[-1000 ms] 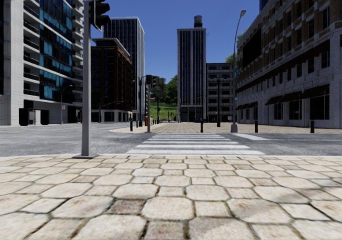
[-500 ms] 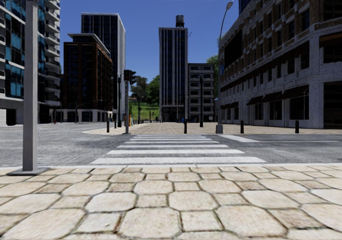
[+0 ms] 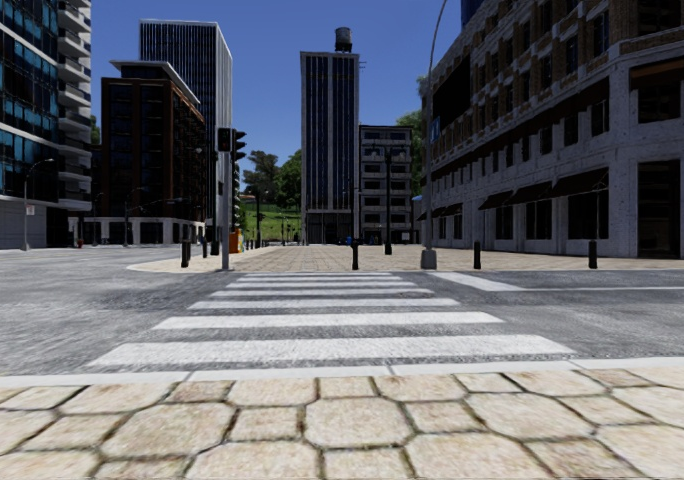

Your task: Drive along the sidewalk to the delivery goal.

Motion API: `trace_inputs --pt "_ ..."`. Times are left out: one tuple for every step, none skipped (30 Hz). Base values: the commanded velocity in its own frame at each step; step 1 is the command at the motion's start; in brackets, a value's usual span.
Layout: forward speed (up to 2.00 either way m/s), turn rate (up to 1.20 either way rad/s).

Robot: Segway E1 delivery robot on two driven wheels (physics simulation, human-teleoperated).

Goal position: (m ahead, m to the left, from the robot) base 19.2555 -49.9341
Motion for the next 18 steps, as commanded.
trace_inputs --pt "2.00 0.13" --pt "2.00 0.13" --pt "2.00 0.34" --pt "2.00 0.55" --pt "2.00 0.66" --pt "2.00 0.69" --pt "2.00 0.70" --pt "2.00 0.70" --pt "2.00 0.53" --pt "2.00 0.07" --pt "2.00 0.00" --pt "2.00 0.00" --pt "2.00 0.00" --pt "2.00 0.00" --pt "2.00 0.00" --pt "2.00 0.00" --pt "2.00 0.00" --pt "2.00 0.00"
